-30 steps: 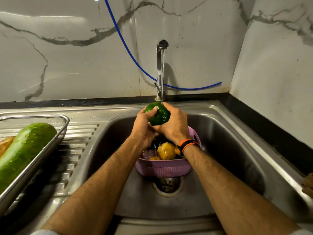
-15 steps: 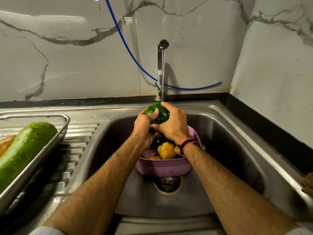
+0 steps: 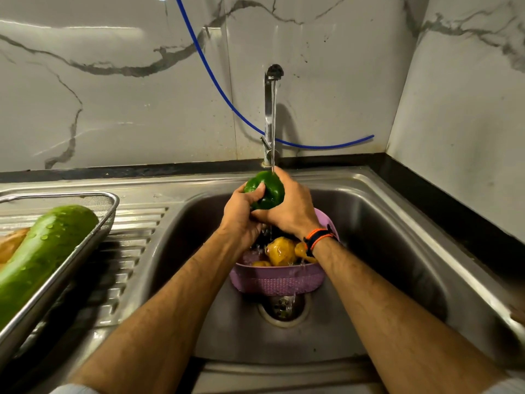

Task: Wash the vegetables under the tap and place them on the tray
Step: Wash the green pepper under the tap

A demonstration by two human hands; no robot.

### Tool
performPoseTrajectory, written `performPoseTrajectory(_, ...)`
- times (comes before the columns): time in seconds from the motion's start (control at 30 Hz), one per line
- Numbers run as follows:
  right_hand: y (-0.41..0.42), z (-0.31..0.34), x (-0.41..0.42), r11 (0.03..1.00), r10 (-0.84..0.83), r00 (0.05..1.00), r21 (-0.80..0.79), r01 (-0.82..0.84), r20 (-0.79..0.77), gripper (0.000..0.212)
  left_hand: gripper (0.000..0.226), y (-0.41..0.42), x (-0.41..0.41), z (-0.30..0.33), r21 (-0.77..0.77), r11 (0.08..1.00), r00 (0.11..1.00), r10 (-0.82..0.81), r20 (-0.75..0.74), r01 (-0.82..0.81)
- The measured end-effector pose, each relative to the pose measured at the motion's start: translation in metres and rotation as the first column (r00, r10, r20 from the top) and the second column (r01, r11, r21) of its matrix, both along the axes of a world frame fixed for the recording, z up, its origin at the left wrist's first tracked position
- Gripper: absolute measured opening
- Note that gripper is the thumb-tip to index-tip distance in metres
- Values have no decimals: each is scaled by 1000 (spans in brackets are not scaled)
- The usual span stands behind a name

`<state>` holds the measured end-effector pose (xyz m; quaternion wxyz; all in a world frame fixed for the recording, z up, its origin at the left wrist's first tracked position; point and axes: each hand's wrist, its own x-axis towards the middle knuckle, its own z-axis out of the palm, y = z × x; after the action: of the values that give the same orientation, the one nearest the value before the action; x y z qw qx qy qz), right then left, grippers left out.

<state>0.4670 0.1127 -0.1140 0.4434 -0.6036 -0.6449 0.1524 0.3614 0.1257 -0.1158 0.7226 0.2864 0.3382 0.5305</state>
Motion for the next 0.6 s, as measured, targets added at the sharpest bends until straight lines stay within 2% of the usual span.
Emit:
performPoseTrajectory(0.13,-3,-2,-3,994,-84,996,77,84,-10,85,40,1,6,1,-21,998,998,61,24,-61)
performPoseTrajectory(0.3,-1,0,-2,999,-35,999,16,35,32,73,40,0,3,-2,-47,998,999,48,-21,-49)
performPoseTrajectory(0.5,-8,0,-10,990,-117,992,91,111,56,79,37,1,7,2,-94,984,988,154,-15,-154)
performPoseTrajectory(0.6,-7,2,-9,997,-54,998,53,52,38,79,38,-3,5,2,-95,987,992,125,-15,-126)
